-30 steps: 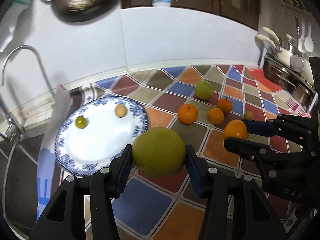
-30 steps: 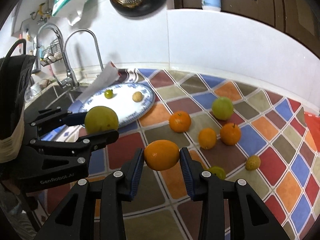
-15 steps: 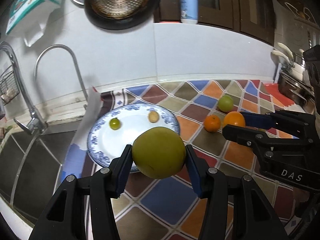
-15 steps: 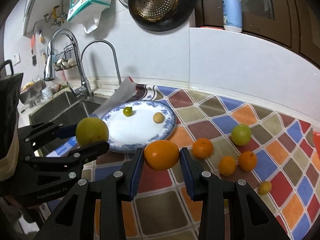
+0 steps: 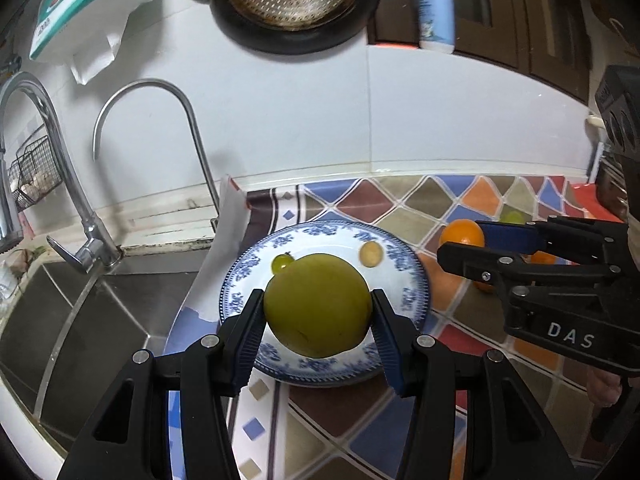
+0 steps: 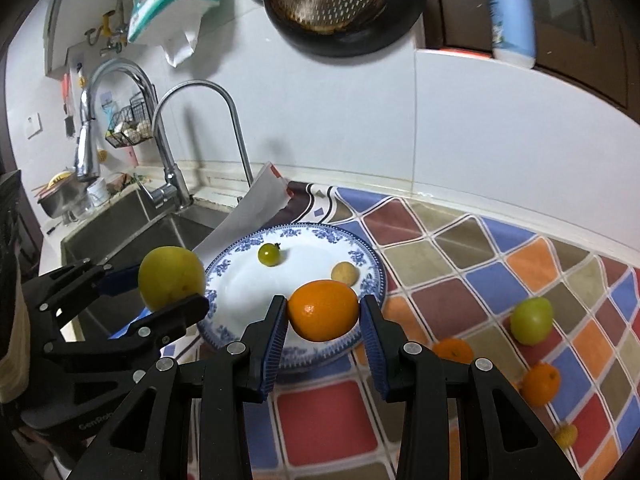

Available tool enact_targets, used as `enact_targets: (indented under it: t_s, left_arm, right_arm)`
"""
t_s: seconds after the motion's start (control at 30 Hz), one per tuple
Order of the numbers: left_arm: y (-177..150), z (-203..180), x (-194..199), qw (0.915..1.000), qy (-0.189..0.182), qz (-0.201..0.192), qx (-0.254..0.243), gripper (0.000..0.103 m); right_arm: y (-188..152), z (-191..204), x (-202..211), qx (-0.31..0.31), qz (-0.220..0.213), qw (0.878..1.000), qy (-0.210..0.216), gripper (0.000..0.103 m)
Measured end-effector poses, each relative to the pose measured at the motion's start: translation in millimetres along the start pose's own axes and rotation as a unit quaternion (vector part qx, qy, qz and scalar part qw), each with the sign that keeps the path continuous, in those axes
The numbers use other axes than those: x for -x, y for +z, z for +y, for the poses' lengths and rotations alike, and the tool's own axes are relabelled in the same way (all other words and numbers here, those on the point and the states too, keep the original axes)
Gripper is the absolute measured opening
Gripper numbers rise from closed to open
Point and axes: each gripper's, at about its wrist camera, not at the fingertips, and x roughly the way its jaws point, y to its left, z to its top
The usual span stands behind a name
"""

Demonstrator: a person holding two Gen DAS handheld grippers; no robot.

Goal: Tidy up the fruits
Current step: 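Lower the pomelo and mandarin onto the plate and open both tools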

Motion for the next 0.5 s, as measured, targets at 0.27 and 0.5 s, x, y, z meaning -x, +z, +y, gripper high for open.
enact_targets:
  t_s: [0.27,0.5]
  left_arm:
    - [-3,15,-41,0.9993,0.011,0.034,0.008,0.051]
    - [-4,19,-72,0.9983,0.009,0.057,0.008,0.051]
  right_arm:
    - [10,6,-50,0.003,0.033,0.999,0.001,0.038]
    - [8,0,-85,-0.005,0.070,0.997,-0.004,0.038]
